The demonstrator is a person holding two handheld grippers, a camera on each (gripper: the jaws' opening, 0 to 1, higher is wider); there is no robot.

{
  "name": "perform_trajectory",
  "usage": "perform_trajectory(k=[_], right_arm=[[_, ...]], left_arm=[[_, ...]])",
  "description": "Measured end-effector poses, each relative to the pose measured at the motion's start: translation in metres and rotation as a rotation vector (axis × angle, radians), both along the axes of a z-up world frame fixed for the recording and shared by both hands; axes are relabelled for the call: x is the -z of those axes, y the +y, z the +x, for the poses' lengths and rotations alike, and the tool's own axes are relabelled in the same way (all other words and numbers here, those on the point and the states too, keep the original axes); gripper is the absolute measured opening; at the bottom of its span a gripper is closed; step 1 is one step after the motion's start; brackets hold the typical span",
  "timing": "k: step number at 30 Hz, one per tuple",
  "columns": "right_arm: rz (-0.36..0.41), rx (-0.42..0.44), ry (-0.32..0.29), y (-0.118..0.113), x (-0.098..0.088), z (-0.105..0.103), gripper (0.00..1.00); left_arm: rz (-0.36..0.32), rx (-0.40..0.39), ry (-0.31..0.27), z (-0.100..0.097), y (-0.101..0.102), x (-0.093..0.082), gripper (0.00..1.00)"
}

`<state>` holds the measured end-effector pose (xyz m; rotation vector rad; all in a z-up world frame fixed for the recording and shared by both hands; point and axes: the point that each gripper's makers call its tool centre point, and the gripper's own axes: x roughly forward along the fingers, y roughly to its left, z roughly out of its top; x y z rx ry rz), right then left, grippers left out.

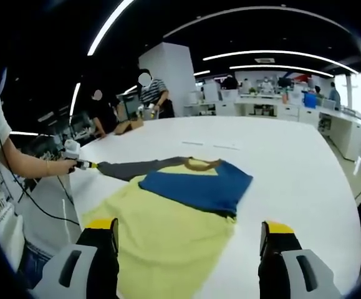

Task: Fold the garment on the visible template until the final outline fits inside the template.

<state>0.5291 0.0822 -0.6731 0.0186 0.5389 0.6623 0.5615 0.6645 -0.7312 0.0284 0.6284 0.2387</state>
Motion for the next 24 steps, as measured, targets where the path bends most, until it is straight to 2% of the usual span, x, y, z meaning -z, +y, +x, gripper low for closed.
perform_trajectory(k=[4, 7, 12, 18, 22, 24], right_arm=[[0.002, -0.003, -0.001, 0.002, 0.000, 0.000, 0.93], [0.002, -0.004, -0.002, 0.002, -0.001, 0.000, 0.93], [0.002, -0.008, 0.000, 0.003, 0.000, -0.001, 0.93], [-0.009, -0.016, 0.004, 0.004, 0.003, -0.002, 0.93], [-0.007, -0.022, 0.007, 0.006, 0.005, -0.003, 0.94], [-0.003, -0.026, 0.006, 0.008, 0.005, -0.005, 0.94]], left_arm=[[-0.016, 0.021, -0.034, 0.005, -0.008, -0.011, 0.01], [-0.041, 0.042, -0.084, 0.011, -0.018, -0.024, 0.01], [-0.038, 0.086, -0.125, 0.019, -0.033, -0.040, 0.01], [-0.052, 0.161, -0.177, 0.029, -0.066, -0.060, 0.00], [-0.013, 0.221, -0.188, 0.036, -0.082, -0.070, 0.00], [-0.018, 0.234, -0.191, 0.039, -0.088, -0.073, 0.01]])
